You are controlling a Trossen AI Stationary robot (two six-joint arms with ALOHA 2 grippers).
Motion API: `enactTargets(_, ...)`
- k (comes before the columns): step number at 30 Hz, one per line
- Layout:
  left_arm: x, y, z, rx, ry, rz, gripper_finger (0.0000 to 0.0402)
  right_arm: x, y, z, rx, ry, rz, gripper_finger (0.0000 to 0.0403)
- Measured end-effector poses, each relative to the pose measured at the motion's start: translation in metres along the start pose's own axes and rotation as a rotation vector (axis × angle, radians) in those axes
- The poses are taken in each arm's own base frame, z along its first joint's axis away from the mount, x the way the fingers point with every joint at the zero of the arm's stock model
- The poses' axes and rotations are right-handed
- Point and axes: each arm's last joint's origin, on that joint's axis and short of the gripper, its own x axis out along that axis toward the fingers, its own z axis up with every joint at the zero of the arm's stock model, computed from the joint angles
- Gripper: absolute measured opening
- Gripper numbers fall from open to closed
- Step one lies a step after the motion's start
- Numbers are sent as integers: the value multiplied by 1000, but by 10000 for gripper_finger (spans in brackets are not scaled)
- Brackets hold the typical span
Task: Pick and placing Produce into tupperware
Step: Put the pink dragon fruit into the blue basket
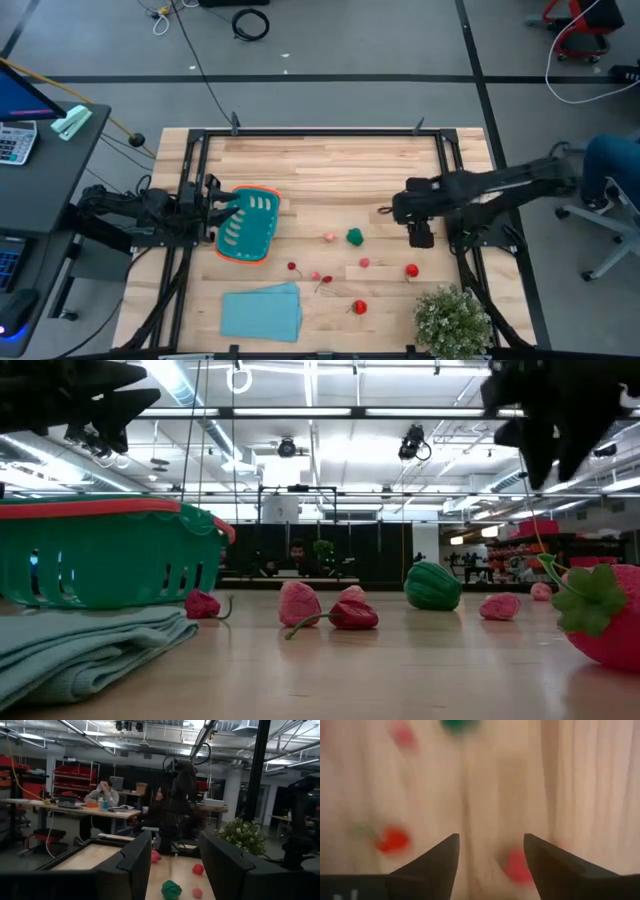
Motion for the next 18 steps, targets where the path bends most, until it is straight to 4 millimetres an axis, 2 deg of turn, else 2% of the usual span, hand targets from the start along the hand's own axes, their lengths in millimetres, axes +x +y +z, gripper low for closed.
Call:
enactTargets(4, 0, 0, 0, 12, 1, 0, 172, 19, 3, 8, -30, 276, -59, 248)
enactTargets(7, 0, 0, 1, 72, -5, 3, 172, 37, 5, 9, -73, 417, -85, 264)
enactTargets(14, 0, 0, 1, 117, -5, 8, 172, 66, 2, 13, -290, 522, -264, 294)
enactTargets(18, 0, 0, 0, 95, -2, 9, 172, 79, 2, 9, -309, 539, -241, 300)
